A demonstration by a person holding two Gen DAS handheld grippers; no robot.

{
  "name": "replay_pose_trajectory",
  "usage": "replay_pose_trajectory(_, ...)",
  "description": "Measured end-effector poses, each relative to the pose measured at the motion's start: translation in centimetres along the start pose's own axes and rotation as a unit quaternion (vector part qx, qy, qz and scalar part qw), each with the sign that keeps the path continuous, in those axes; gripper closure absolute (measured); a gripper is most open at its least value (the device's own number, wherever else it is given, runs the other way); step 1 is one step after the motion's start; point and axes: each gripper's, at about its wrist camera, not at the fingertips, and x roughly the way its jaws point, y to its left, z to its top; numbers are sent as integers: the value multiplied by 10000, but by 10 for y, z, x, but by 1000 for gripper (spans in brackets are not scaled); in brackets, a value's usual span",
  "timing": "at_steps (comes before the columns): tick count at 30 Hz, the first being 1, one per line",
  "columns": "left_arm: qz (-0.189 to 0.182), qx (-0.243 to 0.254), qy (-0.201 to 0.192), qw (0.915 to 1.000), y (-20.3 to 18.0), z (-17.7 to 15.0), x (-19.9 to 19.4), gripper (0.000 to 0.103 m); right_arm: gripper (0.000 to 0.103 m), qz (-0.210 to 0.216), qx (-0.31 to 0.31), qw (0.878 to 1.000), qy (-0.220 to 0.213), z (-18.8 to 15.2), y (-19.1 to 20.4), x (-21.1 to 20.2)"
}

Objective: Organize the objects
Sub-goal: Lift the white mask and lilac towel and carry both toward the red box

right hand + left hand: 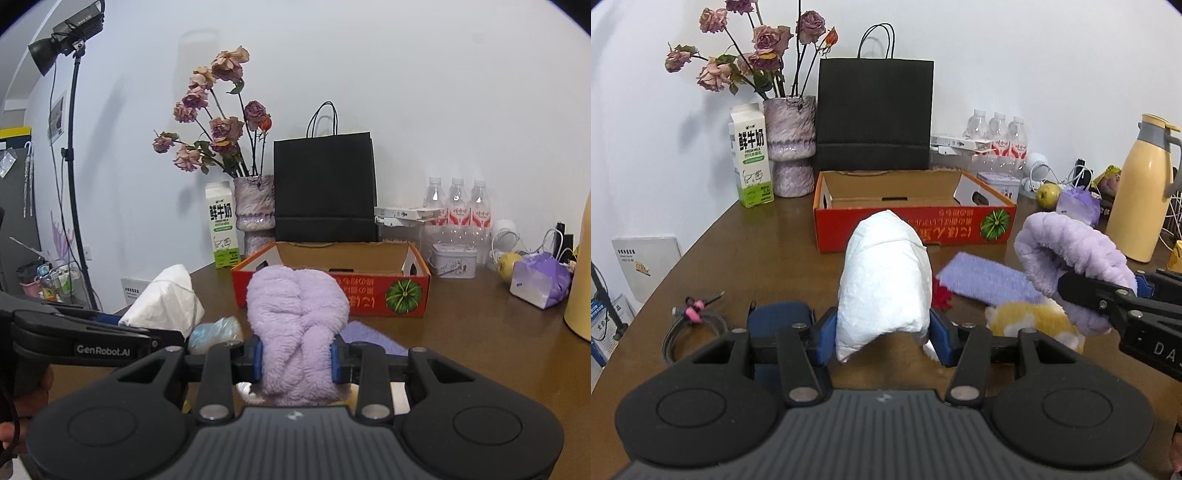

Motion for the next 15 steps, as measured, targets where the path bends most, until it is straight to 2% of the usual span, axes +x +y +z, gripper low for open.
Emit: replay_pose_trajectory(15, 29, 9, -74, 10000, 1, 52, 46, 51, 72, -102, -95, 9999, -35, 45, -19, 58)
